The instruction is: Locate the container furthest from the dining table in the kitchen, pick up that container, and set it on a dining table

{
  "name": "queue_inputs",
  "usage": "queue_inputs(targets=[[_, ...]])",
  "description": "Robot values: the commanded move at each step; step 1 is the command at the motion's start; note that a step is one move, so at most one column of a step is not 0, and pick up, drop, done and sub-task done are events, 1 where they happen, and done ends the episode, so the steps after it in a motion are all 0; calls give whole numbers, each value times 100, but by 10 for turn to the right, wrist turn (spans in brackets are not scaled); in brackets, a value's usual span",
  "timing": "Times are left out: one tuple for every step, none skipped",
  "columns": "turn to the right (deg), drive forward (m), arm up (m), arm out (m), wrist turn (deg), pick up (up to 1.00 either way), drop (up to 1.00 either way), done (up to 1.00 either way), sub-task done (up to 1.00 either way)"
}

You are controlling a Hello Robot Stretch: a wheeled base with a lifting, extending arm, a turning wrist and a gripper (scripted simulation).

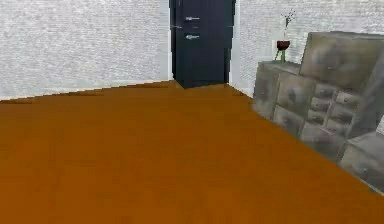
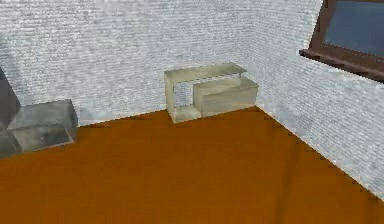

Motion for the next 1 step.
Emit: queue_inputs(targets=[[-450,0,0,0,0,0,0,0,0]])
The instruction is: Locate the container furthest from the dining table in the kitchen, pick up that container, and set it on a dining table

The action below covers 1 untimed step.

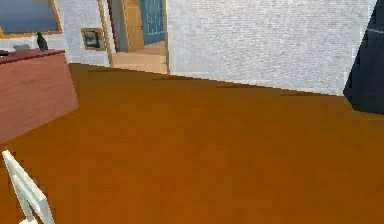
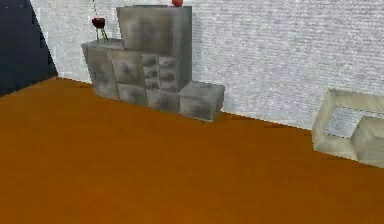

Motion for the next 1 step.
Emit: queue_inputs(targets=[[0,100,0,0,0,0,0,0,0]])
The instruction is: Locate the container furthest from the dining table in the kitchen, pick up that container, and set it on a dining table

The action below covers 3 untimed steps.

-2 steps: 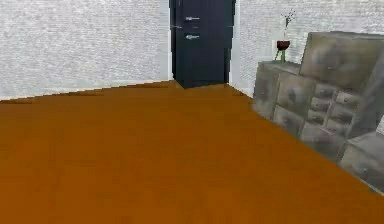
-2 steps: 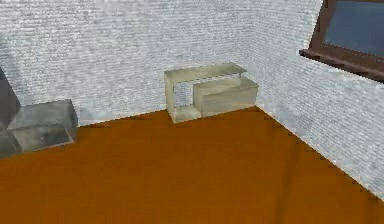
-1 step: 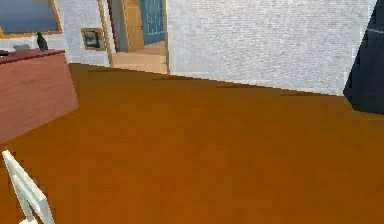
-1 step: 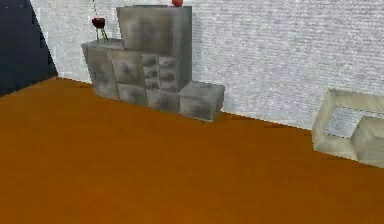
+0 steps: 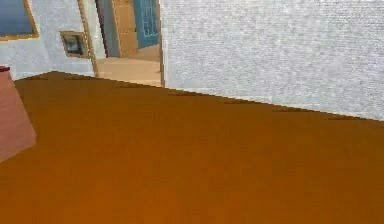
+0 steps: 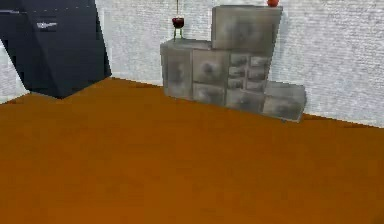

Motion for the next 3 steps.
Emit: queue_inputs(targets=[[-180,0,0,0,0,0,0,0,0],[0,5,0,0,0,0,0,0,0],[-390,0,0,0,0,0,0,0,0]])
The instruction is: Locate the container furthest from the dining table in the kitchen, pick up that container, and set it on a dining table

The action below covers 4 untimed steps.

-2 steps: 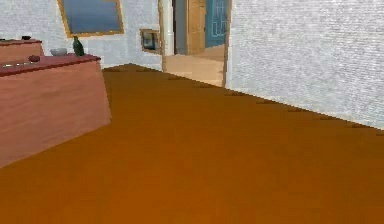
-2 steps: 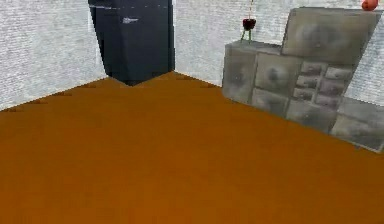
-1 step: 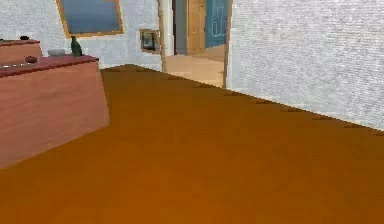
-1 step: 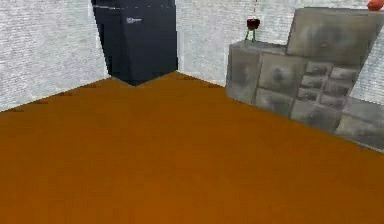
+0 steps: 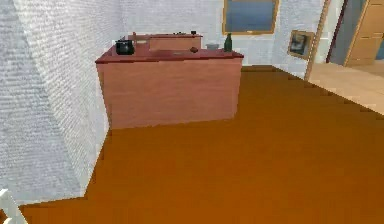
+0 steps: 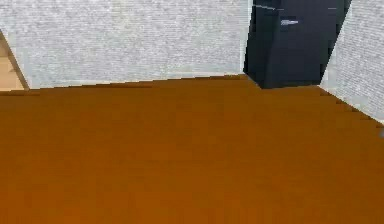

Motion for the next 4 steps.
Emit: queue_inputs(targets=[[0,100,0,0,0,0,0,0,0],[0,100,0,0,0,0,0,0,0],[-360,0,0,0,0,0,0,0,0],[0,5,0,0,0,0,0,0,0]])
